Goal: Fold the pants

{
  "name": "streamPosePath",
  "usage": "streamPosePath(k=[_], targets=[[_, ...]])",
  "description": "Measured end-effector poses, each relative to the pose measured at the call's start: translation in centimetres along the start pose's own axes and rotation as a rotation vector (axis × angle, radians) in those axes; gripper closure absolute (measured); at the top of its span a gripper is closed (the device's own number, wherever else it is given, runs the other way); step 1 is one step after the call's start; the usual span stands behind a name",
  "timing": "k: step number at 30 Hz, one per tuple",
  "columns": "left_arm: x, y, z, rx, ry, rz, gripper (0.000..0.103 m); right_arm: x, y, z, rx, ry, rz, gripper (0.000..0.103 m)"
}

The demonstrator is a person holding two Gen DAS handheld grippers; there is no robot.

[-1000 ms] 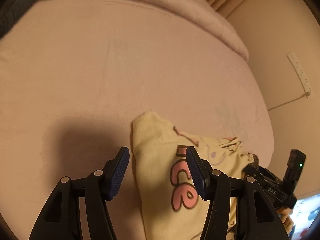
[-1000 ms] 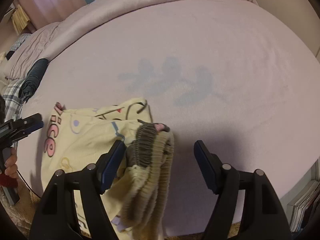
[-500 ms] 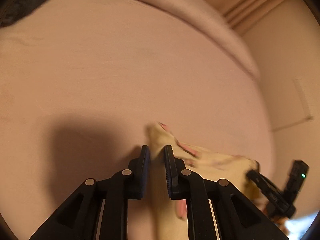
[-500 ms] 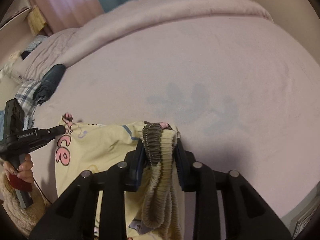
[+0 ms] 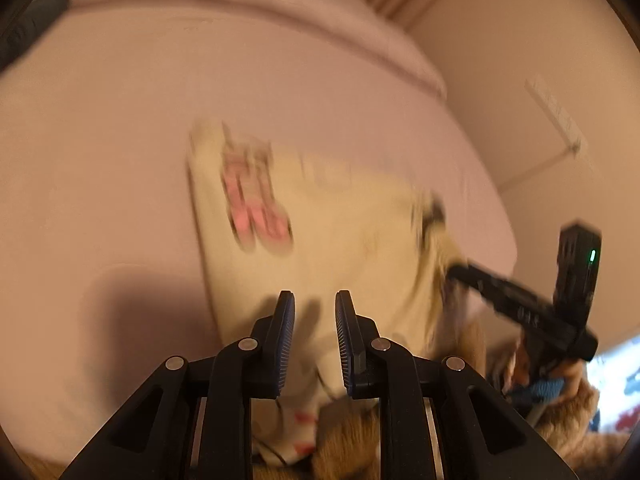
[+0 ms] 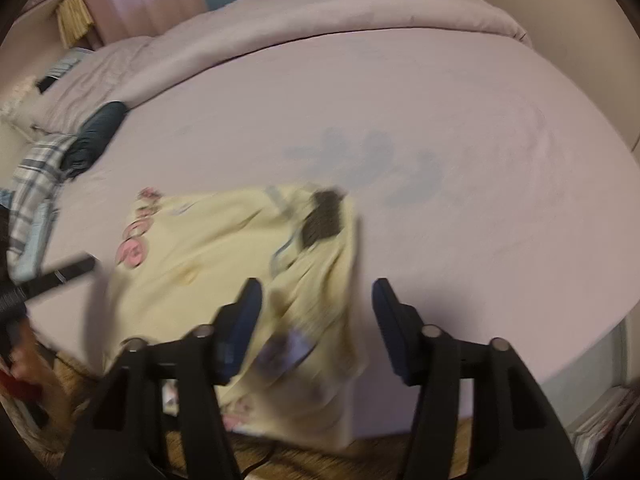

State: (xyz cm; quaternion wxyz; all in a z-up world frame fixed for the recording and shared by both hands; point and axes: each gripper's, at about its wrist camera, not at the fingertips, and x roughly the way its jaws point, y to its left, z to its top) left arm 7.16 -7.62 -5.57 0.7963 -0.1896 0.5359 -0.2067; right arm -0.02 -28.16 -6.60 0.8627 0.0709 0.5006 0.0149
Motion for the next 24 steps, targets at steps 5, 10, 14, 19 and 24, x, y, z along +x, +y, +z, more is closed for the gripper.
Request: streamPosePath(k=[5,10,14,19,24], targets=[[1.9,1.7,-2.2,-0.061,0.028,0.055,0.098,2.3,-1.8,-2.8,0.07,0.052,-0.036,0.068],[0.5,2.7,-2.8,-0.127,0.056,0.085,0.098,0.5,-2.6,-2.3,0.088,0.046,0.028,0.09],[-1.4,2.5,-4.2,-0.031,0.059,0.149,0.098,-0.8,-2.6,-2.7,0.087,0.035,0.045,0.092],[-2.7,2.4,-2.6,-0.01,0.029,0.156,0.096,-0.4,-1.5,-3.0,0.131,0.073,-0.014,0.081],[-2.3,3.2,-1.7,-0.046,0.002,0.188,0.062,-1.8,-0.5,-1.7,0.063,-0.001,-0.067,0.046]])
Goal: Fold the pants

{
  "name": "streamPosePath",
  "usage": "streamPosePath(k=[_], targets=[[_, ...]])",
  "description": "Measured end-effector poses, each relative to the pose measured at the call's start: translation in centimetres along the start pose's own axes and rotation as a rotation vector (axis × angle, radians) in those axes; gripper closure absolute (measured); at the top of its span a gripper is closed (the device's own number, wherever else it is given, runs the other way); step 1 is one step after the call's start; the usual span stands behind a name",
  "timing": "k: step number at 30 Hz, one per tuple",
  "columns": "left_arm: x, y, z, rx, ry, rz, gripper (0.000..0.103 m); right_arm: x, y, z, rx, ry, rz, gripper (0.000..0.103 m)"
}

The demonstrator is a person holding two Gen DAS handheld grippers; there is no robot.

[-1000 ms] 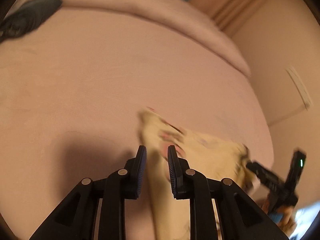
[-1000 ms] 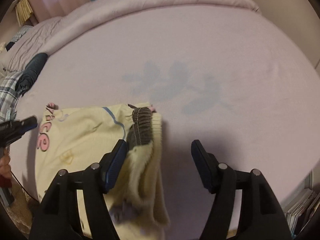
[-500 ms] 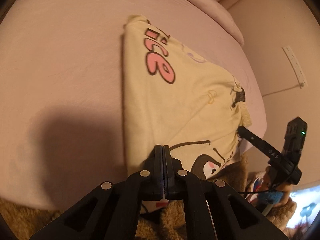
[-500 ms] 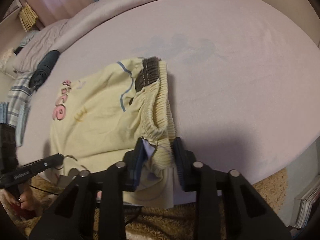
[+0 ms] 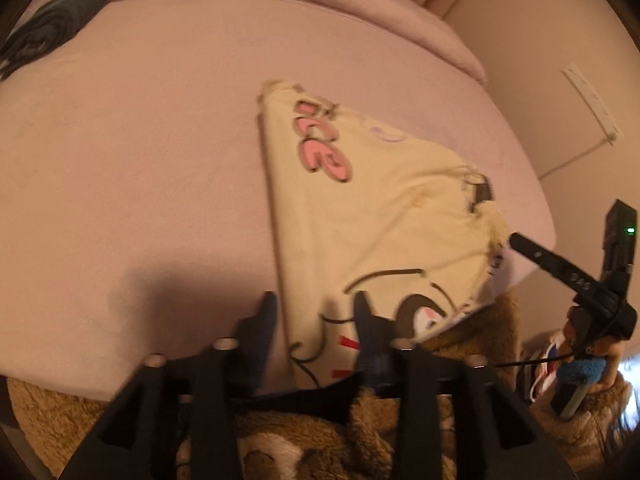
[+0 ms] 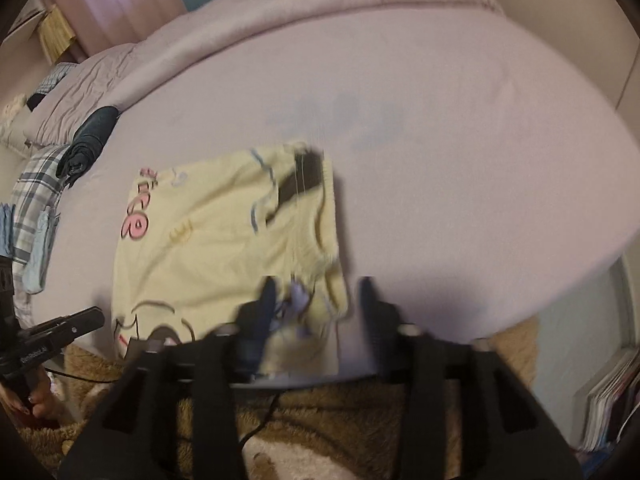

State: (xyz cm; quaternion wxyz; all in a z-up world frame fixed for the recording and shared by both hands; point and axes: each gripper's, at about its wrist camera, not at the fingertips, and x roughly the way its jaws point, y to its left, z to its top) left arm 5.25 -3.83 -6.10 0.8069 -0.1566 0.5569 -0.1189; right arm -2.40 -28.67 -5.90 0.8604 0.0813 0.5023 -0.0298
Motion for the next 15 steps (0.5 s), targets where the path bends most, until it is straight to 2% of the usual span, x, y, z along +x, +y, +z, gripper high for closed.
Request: streamPosePath(k=[1,3,4,5,6,9,10,15], targets=[[0.3,0.4,-0.1,-0.014,0.012,-0.003,0.062,0.3,0.1,0.4,-0.005,0.0,0.002,0.046],[2.1,0.7,-0.4,-0.034,0.049,-0.059,0.062,1.8,0.3,1.0,-0.02,0.008,0.023,0.047],[2.8,0.8,-0.7,-0.047,0.073,-0.067,0.062,2.4,0.2,1.0,-0.023,0.019,0.028,0.051],[3.1,1.1,-0.9,-0.058,0.062,-0.078,0.062,3.7,0.1,1.0,-0.021,0.047,0.027,0.059],[3.0,1.1,-1.1,-0.058,0.031,-0.092,0.062,4.7,0.2,0.8,-0.006,0.075,0.009,0.079],[3.2,1.2,-0.8,-0.063,0.059,-0.106,0.089,4.6,0.5,0.5,0.008,0.049,0.0,0.08],[3.0,1.3,-0.6,-0.064,0.066,-0.115,0.089,3.9,0.6,0.6,0.002,0.036,0.013,0.085],[1.1,1.1,0.0,-0.053,0.064,-0.146,0.09,1.6,-0.6,0.8,0.061,0.013,0.086,0.089]])
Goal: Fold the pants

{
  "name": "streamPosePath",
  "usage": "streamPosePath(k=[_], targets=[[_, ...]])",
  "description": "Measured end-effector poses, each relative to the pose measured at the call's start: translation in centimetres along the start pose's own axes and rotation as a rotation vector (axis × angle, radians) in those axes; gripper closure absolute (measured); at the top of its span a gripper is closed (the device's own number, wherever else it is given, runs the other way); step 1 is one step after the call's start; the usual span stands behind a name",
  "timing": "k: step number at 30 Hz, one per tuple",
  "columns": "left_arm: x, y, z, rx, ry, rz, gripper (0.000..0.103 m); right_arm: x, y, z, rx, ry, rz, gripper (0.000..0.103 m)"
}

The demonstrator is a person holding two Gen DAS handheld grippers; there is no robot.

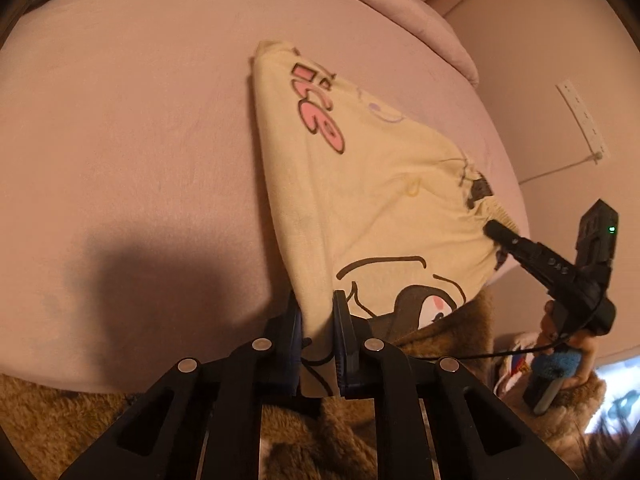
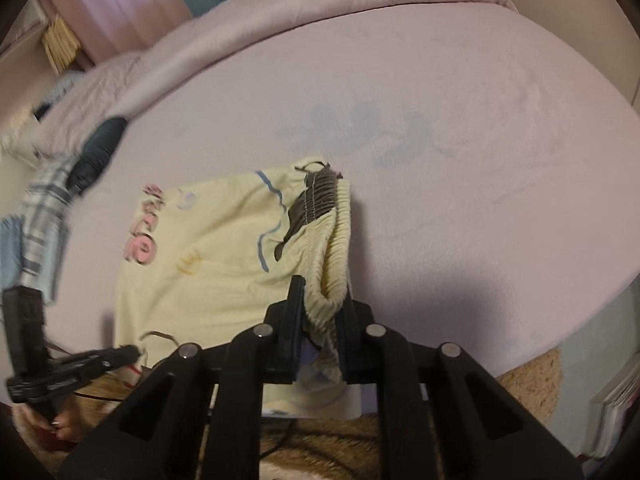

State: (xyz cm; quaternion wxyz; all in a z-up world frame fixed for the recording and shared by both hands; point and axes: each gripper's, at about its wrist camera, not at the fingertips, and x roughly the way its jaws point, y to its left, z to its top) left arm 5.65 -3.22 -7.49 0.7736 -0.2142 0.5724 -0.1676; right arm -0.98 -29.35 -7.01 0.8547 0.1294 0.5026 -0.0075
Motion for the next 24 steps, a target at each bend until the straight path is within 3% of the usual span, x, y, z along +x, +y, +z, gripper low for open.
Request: streamPosePath(k=[2,6,7,9,11,12,13,16,18,20,22,24], targets=[[-0.4,-0.1,0.2,0.004,-0.004,-0.005,0.09,0.1,0.0,-0.5,-0.005,0.016,-0.025,0.089],[2.4,0.6,-0.2,0.002,0.06,0.072,0.087,2.7,-1.2,-2.0,0.005,0.067,-0.052,0.087],[2.6,0.7,-0.3,0.0,0.053,0.075,0.086,2.9,-1.5,-2.1,0.002,0.061,-0.057,0.079],[2.3,0.8,-0.3,0.005,0.047,0.067,0.085,2.7,-1.6,-1.7,0.016,0.071,-0.054,0.075],[1.9,1.1,-0.2,-0.002,0.059,0.07,0.083,2.1,-1.7,-1.2,0.009,0.089,-0.08,0.063],[1.5,1.1,-0.1,-0.004,0.069,0.068,0.083,1.6,-1.7,-1.0,0.006,0.093,-0.104,0.051],[1.0,1.0,-0.1,0.001,0.072,0.074,0.083,1.0,-1.8,-0.6,0.008,0.088,-0.114,0.046],[-1.4,0.1,0.5,0.045,-0.006,0.096,0.083,-1.0,-1.4,1.3,-0.006,0.037,-0.087,0.042],[-2.3,-1.0,1.4,0.086,-0.087,0.05,0.083,-1.6,-0.6,2.7,-0.042,0.002,-0.094,0.037],[-1.8,-1.7,1.9,0.099,-0.101,0.033,0.083,-1.5,0.3,4.7,-0.077,-0.02,-0.142,0.036],[-0.3,-2.8,2.6,0.121,-0.084,0.013,0.083,-1.2,0.9,6.1,-0.099,-0.061,-0.122,0.036],[0.9,-3.7,2.8,0.144,-0.082,0.002,0.083,0.5,1.2,7.2,-0.089,-0.06,-0.097,0.043]])
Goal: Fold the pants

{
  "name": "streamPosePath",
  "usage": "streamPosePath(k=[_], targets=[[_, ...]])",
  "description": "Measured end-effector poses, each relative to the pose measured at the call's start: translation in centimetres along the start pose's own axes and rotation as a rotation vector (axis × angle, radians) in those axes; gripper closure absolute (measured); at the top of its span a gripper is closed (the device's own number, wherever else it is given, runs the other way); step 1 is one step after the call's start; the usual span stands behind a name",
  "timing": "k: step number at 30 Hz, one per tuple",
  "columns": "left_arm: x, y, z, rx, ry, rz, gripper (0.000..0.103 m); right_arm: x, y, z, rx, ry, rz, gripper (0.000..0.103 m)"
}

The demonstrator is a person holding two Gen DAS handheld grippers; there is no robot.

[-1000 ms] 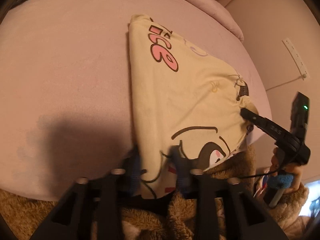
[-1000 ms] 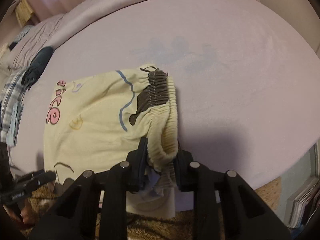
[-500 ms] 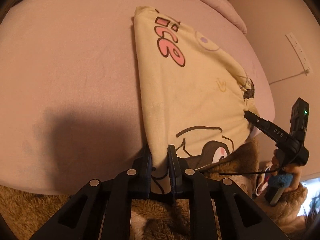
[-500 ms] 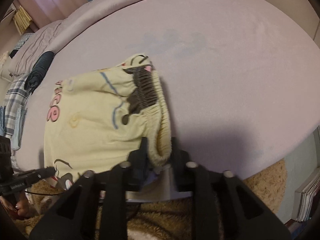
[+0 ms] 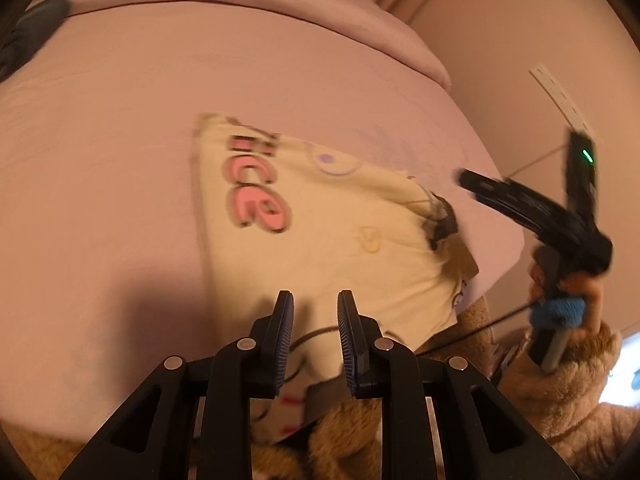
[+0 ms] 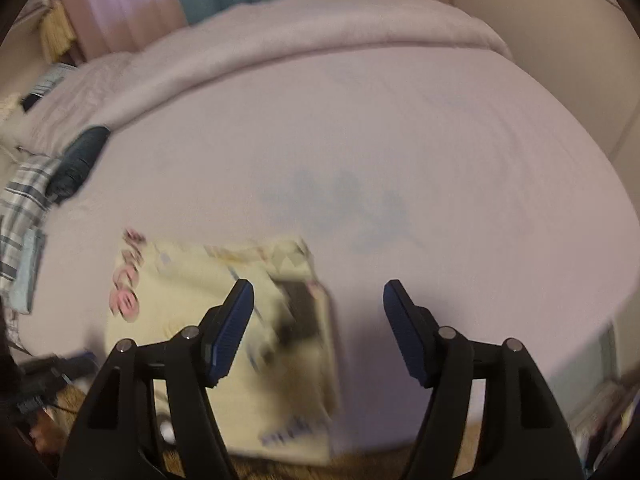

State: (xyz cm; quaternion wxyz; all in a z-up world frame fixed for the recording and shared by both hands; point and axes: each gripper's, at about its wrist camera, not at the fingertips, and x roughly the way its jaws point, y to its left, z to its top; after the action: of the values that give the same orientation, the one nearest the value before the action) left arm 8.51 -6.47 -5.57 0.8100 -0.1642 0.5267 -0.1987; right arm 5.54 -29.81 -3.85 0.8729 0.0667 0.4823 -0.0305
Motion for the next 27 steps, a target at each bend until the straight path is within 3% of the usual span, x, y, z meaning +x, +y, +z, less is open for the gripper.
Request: streamPosePath(k=[1,3,5,7,10,15,18,20,23,25,27], targets=[[0.8,-0.4,-0.1,0.013,0.012,0.006,0.083,0.9,0.3,0.2,-0.004,0.016,0.012,0.067],[2.0,-0.7,-0.7,0.025,0.044,0.019,0.083,2.5,0.9,0.0,-0.027,0.051,0.059,0.099],[3.8,-0.5,-1.9,0.007,0.118,0.075,0.083,4.6,1.3,-0.5,-0.033,0.096,0.056,0.096],[4.1,-0.1,-3.0,0.003,0.094,0.091,0.092,6.1,1.4,-1.3,-0.051,0.114,0.003,0.1],[3.7,-0.3,-3.9,0.039,0.095,0.109,0.093,7.2,1.6,-1.6,-0.06,0.09,-0.035,0.103],[3.5,0.4,-5.1,0.007,0.108,0.085,0.097,8.1,2.4,-0.9,-0.091,0.064,-0.095,0.103],[2.6,0.4,-5.5,-0.002,0.116,0.053,0.096,6.7,2.2,-1.1,-0.093,0.042,-0.097,0.103],[1.1,0.2,-4.9,0.01,0.084,0.017,0.096,4.7,2.1,-1.2,-0.079,0.034,-0.069,0.097],[-1.4,-0.9,-2.5,0.084,-0.065,0.023,0.095,1.2,2.9,-1.9,-0.121,-0.013,-0.029,0.075],[-1.3,-0.9,0.2,0.101,-0.131,0.062,0.087,-0.1,3.3,-2.9,-0.113,-0.011,0.004,0.052],[0.4,-0.7,2.5,0.097,-0.13,0.106,0.087,0.0,3.8,-4.2,-0.114,0.027,0.061,0.054]])
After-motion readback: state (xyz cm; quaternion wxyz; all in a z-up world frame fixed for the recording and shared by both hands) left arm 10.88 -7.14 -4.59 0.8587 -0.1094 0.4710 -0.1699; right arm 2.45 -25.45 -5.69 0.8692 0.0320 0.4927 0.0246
